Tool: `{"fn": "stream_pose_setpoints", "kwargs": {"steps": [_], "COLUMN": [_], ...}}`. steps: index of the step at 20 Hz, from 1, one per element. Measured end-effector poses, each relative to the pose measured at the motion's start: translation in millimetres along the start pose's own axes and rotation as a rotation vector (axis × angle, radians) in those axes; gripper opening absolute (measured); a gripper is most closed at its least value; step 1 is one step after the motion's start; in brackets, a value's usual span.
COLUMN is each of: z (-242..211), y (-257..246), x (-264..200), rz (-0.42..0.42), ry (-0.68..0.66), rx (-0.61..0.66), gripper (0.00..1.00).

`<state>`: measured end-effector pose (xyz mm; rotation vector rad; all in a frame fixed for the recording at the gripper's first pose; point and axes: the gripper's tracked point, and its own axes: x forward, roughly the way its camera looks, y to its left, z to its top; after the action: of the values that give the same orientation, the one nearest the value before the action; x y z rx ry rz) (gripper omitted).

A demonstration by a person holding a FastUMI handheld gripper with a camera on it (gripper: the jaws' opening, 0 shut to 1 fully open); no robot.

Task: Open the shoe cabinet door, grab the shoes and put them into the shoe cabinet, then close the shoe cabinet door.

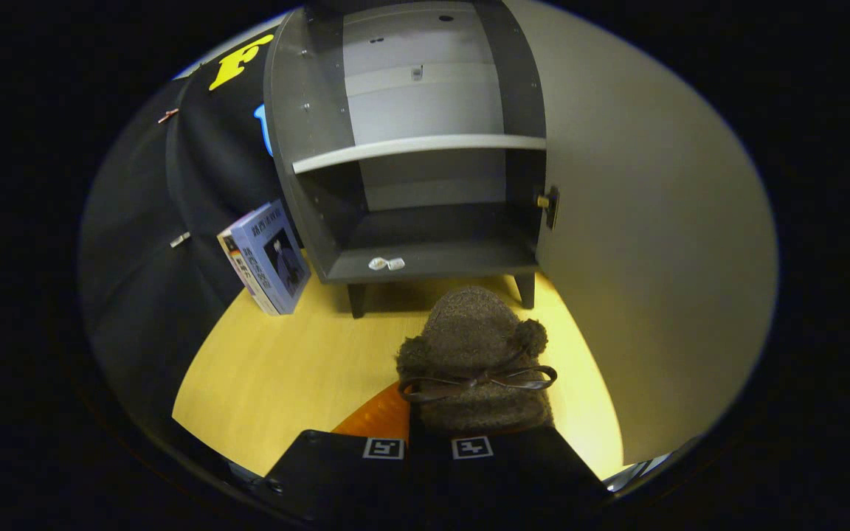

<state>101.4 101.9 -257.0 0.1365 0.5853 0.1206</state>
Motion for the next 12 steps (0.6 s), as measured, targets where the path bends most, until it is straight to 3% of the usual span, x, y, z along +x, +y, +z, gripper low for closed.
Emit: {"fn": "stream_pose_setpoints", "kwargs": {"steps": [3,12], "z": [32,193], "y": [-1,24], "x": [-17,-12], "rz": [-0.016,0.036], "ry": [0.035,-0.123], "rx": [0.002,-0.011], "gripper": [0.09,0.09]}}
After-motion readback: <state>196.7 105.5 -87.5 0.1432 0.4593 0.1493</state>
